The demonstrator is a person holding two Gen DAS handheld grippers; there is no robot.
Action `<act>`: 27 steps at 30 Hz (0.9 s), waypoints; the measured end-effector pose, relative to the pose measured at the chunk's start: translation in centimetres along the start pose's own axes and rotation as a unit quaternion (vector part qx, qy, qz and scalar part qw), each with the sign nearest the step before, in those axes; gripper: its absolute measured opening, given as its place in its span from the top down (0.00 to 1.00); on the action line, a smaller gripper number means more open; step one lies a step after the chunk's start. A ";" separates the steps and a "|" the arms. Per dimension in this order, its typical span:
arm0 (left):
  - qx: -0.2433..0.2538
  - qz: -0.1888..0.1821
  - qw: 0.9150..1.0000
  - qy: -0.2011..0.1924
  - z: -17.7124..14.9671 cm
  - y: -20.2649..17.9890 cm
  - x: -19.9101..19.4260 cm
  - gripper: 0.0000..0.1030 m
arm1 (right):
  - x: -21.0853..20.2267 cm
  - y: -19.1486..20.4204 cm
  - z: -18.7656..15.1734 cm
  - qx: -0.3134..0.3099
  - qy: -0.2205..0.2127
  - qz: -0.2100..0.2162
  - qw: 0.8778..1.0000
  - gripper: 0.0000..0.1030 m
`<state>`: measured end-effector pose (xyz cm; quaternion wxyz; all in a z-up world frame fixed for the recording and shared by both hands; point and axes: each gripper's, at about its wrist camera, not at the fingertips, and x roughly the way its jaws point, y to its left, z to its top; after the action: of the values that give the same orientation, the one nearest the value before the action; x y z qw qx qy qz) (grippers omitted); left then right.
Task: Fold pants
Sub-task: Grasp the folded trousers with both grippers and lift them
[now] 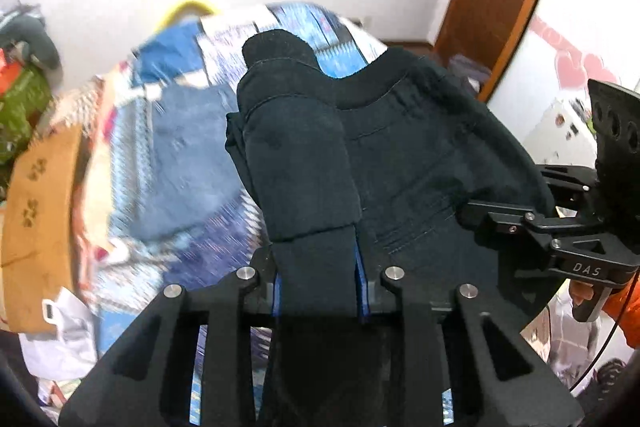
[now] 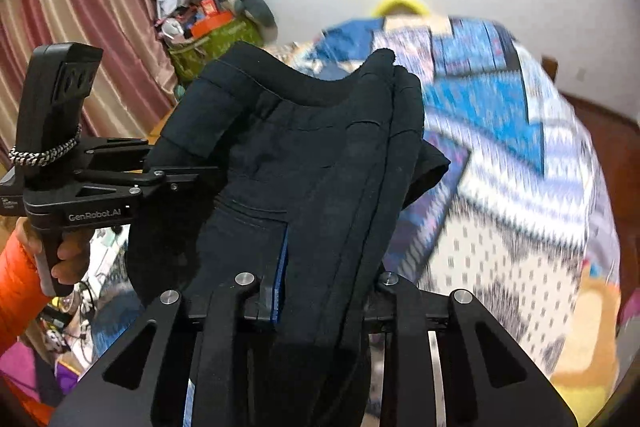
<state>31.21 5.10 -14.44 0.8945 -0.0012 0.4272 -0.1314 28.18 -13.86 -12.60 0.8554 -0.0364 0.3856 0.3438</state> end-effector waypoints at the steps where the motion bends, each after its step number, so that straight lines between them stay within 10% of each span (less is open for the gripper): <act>1: -0.001 0.006 1.000 -0.007 0.5 0.4 -0.3 0.74 | 0.2 0.2 0.7 -0.006 -0.005 0.000 1.000 0.78; 10: -0.017 0.073 0.995 -0.061 5.9 6.5 -0.3 0.74 | 5.2 1.0 7.9 -0.036 -0.045 0.006 0.998 0.78; 27: -0.069 0.106 0.992 -0.008 8.4 19.2 13.1 0.75 | 21.8 0.1 12.1 -0.039 0.009 -0.016 0.999 0.78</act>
<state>49.97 19.62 -21.28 0.9047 -0.0184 0.4257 -0.0061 45.99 2.38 -19.09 0.8553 -0.0789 0.3786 0.3447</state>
